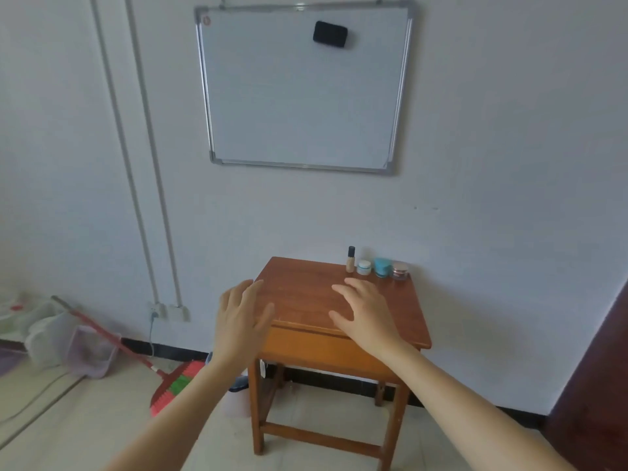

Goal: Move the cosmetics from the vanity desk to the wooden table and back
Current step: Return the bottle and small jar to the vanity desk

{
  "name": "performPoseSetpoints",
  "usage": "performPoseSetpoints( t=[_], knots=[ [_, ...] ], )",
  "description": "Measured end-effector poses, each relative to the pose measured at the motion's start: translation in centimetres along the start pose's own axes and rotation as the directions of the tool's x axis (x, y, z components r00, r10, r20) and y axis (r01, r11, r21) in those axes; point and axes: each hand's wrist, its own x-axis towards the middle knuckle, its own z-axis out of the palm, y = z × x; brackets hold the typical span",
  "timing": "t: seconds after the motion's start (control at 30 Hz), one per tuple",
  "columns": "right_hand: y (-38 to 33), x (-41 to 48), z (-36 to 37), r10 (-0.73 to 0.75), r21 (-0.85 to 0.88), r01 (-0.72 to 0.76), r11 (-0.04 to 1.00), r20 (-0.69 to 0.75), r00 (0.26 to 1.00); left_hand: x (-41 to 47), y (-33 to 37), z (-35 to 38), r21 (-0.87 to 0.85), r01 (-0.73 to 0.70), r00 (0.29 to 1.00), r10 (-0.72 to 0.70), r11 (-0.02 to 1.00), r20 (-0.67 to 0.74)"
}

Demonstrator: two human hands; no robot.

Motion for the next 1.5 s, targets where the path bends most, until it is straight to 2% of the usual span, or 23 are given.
performPoseSetpoints(
  t=[0.17,0.3,0.57,0.77,0.9,1.13,1.23,1.5],
  knots=[
    [3.0,2.5,3.6,0.021,-0.026,-0.018,0.999,0.129,0.991,1.6,-3.0,3.7,0.044,0.048,0.996,-0.051,0.998,0.078],
    [4.9,5.8,6.0,0.046,-0.041,-0.040,0.998,0.154,0.987,4.8,-6.0,5.6,0.044,0.120,0.990,-0.123,0.992,0.065],
    [8.7,14.7,10.4,0.096,-0.109,-0.075,0.991,0.207,0.974,15.0,-10.7,11.1,-0.056,0.145,0.987,-0.141,0.988,0.071],
    [12.9,21.2,13.2,0.253,-0.131,-0.230,0.964,0.200,0.947,22.7,-13.0,16.4,-0.118,0.118,0.981,-0.098,0.986,0.168],
    [15.9,20.7,16.2,0.372,-0.163,-0.338,0.927,0.288,0.882,25.4,-15.0,21.1,-0.106,0.127,0.956,-0.093,0.986,0.278],
    [24.0,20.1,16.4,0.556,-0.225,-0.511,0.830,0.252,0.792,27.7,-12.8,31.0,-0.124,0.118,0.884,-0.047,0.985,0.465],
    [27.5,21.4,17.3,0.552,-0.189,-0.519,0.833,0.251,0.795,29.0,-11.5,35.1,-0.118,0.097,0.862,-0.024,0.988,0.506],
    [35.4,26.3,21.3,0.465,0.010,-0.493,0.870,0.320,0.826,34.9,-8.8,43.8,-0.004,0.196,0.810,-0.159,0.981,0.565]
  ],
)
